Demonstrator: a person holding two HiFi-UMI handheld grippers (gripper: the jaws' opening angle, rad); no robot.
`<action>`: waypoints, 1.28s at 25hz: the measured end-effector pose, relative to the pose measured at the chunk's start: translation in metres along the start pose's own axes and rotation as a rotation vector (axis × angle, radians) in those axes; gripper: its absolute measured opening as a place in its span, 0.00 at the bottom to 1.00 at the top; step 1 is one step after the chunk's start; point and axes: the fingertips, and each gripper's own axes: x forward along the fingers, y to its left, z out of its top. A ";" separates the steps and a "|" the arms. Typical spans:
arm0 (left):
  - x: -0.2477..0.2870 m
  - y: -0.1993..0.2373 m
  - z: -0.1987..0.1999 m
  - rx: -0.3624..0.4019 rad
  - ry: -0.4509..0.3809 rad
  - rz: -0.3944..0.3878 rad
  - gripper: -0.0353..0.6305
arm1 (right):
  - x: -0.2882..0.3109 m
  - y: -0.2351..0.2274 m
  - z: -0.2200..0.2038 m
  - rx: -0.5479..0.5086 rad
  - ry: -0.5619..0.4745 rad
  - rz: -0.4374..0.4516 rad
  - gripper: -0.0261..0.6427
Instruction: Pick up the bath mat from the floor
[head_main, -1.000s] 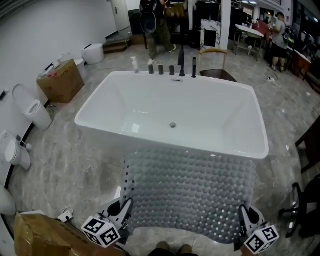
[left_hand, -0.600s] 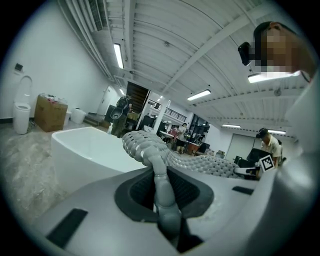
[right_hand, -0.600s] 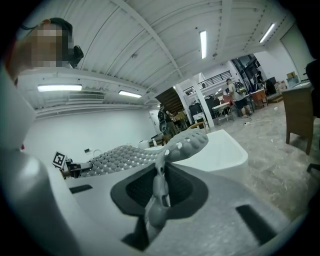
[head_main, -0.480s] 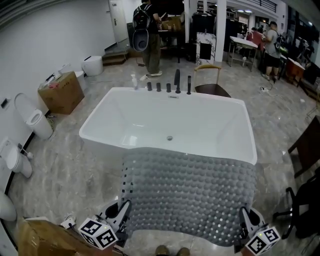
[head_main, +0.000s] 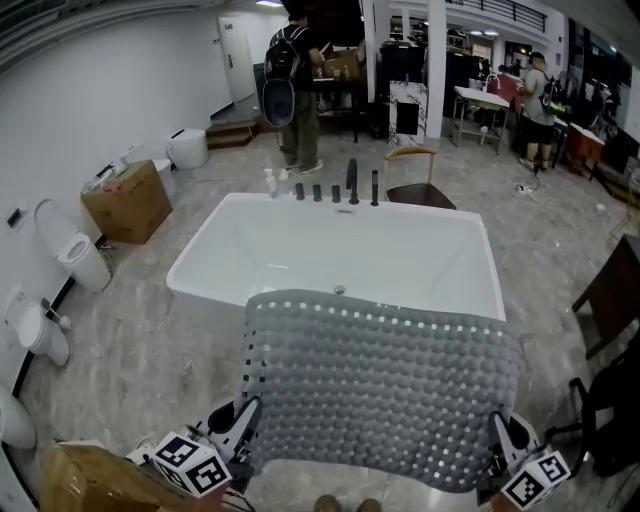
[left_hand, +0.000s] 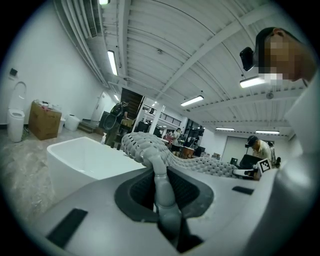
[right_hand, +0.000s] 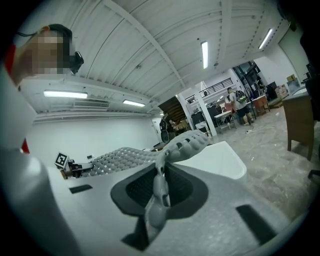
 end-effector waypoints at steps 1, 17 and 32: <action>-0.002 -0.002 0.003 0.002 -0.003 -0.004 0.13 | -0.003 0.001 0.002 0.004 -0.005 0.001 0.11; -0.041 -0.023 0.031 0.005 -0.061 -0.075 0.13 | -0.051 0.025 0.031 0.014 -0.079 0.025 0.11; -0.069 -0.030 0.037 0.008 -0.062 -0.074 0.13 | -0.073 0.042 0.037 -0.008 -0.080 0.035 0.11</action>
